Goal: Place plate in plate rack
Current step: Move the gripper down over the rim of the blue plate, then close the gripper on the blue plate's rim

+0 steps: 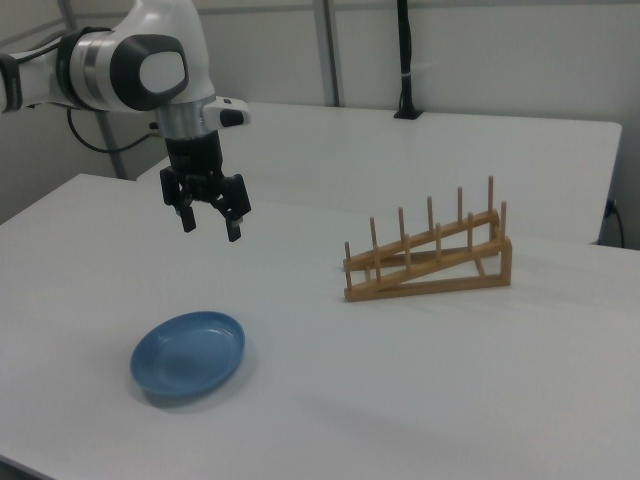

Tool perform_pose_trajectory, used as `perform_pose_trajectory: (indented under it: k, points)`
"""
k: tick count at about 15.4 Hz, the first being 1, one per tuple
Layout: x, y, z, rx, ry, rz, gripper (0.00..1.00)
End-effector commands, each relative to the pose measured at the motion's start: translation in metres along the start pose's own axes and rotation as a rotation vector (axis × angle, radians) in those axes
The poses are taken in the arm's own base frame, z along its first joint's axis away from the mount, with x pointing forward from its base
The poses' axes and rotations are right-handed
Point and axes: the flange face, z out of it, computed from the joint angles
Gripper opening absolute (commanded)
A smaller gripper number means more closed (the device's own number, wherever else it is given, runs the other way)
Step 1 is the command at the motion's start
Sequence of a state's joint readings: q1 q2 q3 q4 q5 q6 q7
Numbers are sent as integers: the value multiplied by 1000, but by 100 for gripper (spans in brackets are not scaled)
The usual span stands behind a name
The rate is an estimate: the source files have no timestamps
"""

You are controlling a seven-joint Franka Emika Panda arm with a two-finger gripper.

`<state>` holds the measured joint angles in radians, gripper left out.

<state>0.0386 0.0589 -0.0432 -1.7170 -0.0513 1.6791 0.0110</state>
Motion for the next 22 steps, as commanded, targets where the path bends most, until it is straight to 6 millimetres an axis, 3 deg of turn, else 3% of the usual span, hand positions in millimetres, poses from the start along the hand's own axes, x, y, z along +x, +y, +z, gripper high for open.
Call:
perform_pose_trajectory:
  k: [1,5,9,15,18,22]
  points:
    - [0,4,0,0,9,-14,100]
    - [13,-2,30,66,-42,-70,100]
    - [18,10,45,160,-55,-165,100]
    - [37,23,109,202,-124,-284,99]
    - [44,32,141,195,-110,-260,93]
    - [50,28,183,189,-123,-290,76]
